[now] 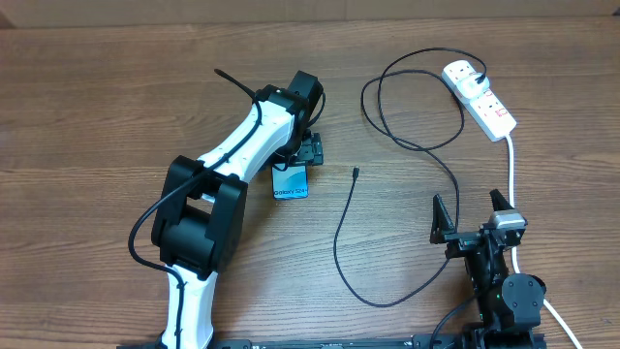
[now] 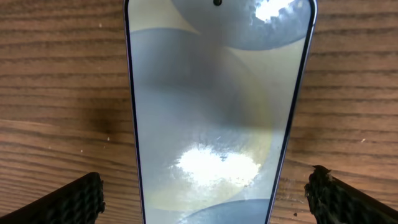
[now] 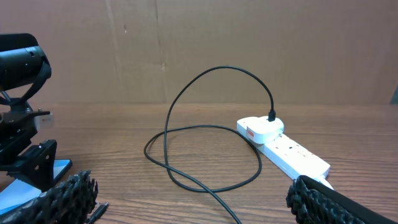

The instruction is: Plug charger to phone and switch on socket

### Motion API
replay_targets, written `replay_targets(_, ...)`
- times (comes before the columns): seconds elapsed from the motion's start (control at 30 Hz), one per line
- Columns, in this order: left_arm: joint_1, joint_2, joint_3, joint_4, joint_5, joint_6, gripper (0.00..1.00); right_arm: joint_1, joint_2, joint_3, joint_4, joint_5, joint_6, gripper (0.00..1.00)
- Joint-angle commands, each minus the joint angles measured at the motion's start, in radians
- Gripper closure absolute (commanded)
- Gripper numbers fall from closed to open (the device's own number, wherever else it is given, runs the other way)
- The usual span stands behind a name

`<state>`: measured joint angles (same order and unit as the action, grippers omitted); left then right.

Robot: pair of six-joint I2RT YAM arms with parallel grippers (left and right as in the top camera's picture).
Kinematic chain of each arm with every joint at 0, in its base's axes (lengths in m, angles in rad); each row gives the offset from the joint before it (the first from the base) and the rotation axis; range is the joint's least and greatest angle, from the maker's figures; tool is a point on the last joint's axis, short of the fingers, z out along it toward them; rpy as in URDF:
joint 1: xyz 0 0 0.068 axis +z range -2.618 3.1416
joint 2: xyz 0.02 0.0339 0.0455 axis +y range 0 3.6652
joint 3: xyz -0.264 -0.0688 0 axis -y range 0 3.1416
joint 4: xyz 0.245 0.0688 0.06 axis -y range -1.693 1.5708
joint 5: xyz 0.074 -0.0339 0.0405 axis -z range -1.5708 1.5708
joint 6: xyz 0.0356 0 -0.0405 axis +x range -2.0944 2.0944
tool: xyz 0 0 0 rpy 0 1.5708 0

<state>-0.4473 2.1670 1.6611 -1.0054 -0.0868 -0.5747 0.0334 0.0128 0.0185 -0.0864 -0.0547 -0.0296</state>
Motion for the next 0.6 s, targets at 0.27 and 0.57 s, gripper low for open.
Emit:
replay_targets(0.27, 0.024, 0.004, -0.006, 0.020, 0.002, -0.005, 0.00, 0.005, -0.010, -0.011, 0.005, 0.002, 0.002, 0.00)
replay_targets(0.57, 0.030, 0.005, -0.019, 0.045, 0.011, 0.021, 0.00, 0.005, -0.010, -0.011, 0.005, 0.002, 0.002, 0.00)
